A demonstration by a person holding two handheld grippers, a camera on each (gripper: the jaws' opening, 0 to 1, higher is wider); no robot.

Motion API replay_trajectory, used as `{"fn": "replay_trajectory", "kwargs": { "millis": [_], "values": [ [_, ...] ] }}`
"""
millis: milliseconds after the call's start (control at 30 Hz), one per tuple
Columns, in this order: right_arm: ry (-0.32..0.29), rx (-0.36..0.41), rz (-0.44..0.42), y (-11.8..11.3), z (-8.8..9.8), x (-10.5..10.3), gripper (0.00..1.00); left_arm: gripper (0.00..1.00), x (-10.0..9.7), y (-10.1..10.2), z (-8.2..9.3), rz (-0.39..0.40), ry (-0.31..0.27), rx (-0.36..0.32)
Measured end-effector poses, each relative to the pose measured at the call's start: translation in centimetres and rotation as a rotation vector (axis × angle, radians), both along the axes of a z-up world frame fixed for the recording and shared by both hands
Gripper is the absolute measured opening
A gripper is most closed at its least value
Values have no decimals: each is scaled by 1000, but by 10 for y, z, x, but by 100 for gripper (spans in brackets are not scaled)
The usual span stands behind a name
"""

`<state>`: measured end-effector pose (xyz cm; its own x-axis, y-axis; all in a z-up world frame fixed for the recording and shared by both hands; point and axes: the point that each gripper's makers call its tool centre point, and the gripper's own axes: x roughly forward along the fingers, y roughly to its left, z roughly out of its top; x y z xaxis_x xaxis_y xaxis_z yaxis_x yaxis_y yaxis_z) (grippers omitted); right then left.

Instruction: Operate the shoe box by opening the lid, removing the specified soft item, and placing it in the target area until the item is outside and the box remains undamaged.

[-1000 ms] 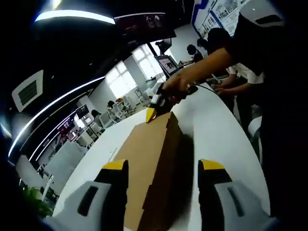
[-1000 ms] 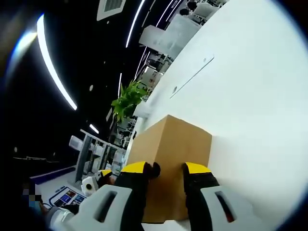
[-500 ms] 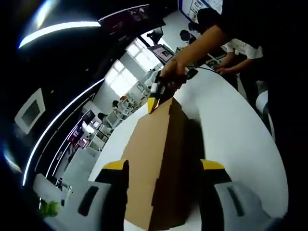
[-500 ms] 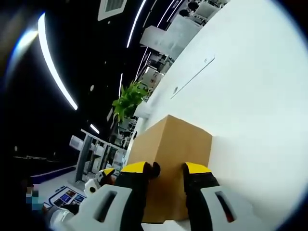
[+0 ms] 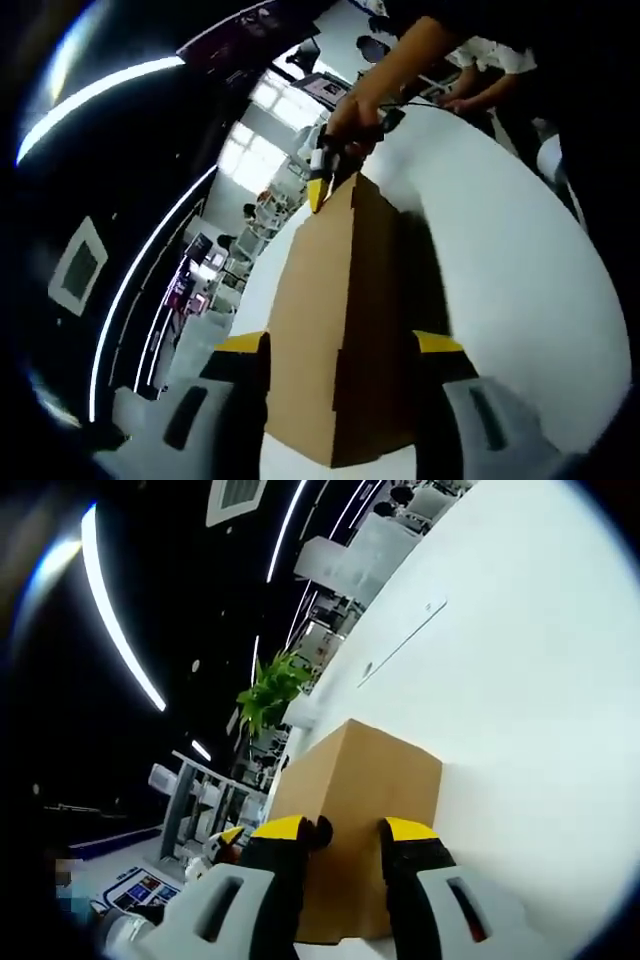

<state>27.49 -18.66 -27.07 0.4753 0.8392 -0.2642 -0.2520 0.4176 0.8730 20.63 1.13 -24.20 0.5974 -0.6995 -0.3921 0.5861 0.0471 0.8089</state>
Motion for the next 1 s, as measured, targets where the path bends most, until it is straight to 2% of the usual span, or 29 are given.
{"fn": "replay_trajectory", "kwargs": {
  "millis": [100,233,333,467,1000],
  "values": [
    [1,2,-2,1,0,-1,29,53,3,2,-2,-3,-66,50],
    [-1,2,-1,1,0,-1,29,54,5,3,-11,8,-85,84],
    [-1,4,-1,0,0,0,29,54,7,4,-12,14,-90,81],
    [1,3,-1,0,0,1,29,53,13,8,-10,37,-137,85],
    [3,11,-6,-4,-1,5,29,44,10,8,-16,24,-165,105]
  ]
}}
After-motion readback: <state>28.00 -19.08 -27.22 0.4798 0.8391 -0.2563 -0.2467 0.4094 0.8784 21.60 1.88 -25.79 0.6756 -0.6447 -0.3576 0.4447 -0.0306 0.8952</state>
